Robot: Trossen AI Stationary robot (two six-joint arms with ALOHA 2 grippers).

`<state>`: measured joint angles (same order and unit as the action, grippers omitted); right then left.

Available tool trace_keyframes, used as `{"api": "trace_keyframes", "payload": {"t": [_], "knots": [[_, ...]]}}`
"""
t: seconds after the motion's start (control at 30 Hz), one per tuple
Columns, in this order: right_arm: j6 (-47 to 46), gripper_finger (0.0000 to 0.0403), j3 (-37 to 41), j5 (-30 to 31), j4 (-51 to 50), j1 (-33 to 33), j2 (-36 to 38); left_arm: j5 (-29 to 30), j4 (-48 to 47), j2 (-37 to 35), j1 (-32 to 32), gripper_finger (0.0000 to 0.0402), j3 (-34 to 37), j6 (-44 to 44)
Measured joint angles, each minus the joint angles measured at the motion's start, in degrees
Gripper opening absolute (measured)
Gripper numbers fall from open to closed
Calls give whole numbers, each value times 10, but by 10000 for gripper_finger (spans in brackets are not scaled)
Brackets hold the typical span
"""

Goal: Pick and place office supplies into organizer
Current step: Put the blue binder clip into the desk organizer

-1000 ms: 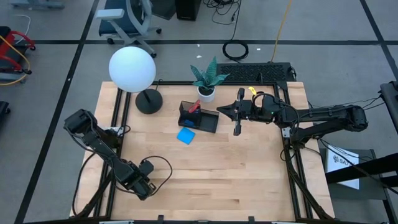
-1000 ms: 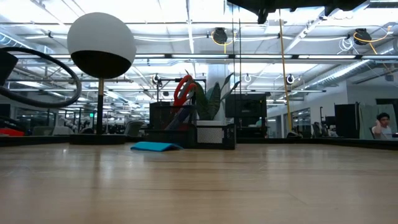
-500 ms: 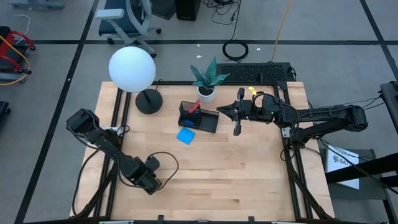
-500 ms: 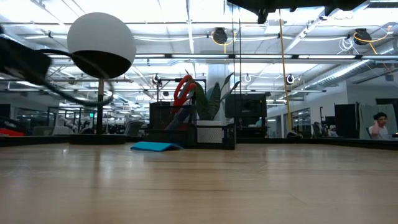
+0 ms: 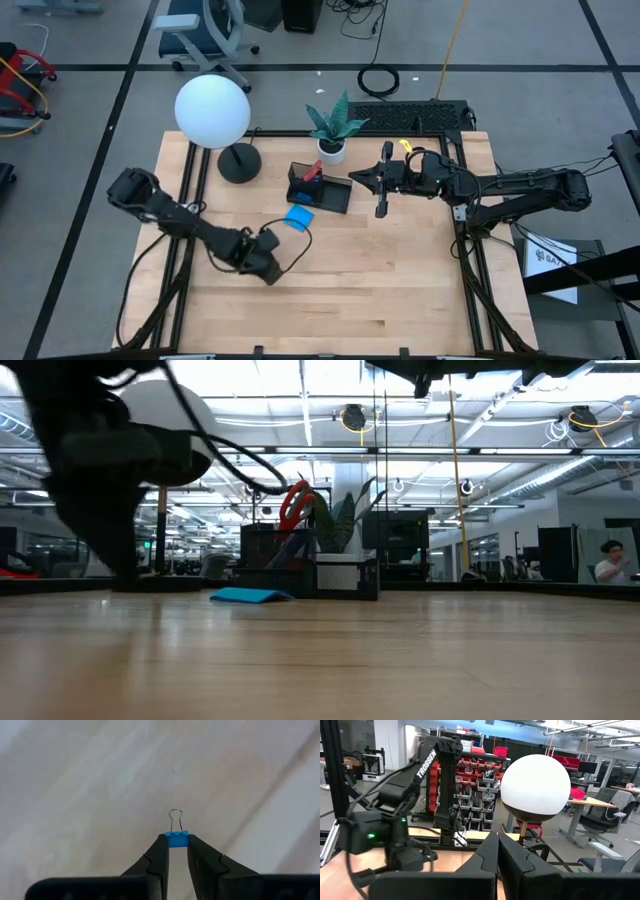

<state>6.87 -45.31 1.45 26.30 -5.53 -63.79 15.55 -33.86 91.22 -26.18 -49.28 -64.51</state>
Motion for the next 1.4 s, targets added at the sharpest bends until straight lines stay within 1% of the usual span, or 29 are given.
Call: {"api": "trace_keyframes", "payload": {"t": [0.2,0.43,0.63,0.77,1.0,1.2,1.4], "knots": [[0,0,0,0,0,0,0,17,34,-1,58,53,0,88],[0,0,0,0,0,0,0,14,127,-1,115,61,0,199],[0,0,0,0,0,0,0,11,183,-1,166,55,0,286],[0,0,0,0,0,0,0,11,215,-1,200,59,-1,332],[0,0,0,0,0,0,0,10,256,-1,252,54,-1,396],[0,0,0,0,0,0,0,10,273,-2,294,60,-1,429],[0,0,0,0,0,0,0,12,276,-2,325,56,-1,448]]}}
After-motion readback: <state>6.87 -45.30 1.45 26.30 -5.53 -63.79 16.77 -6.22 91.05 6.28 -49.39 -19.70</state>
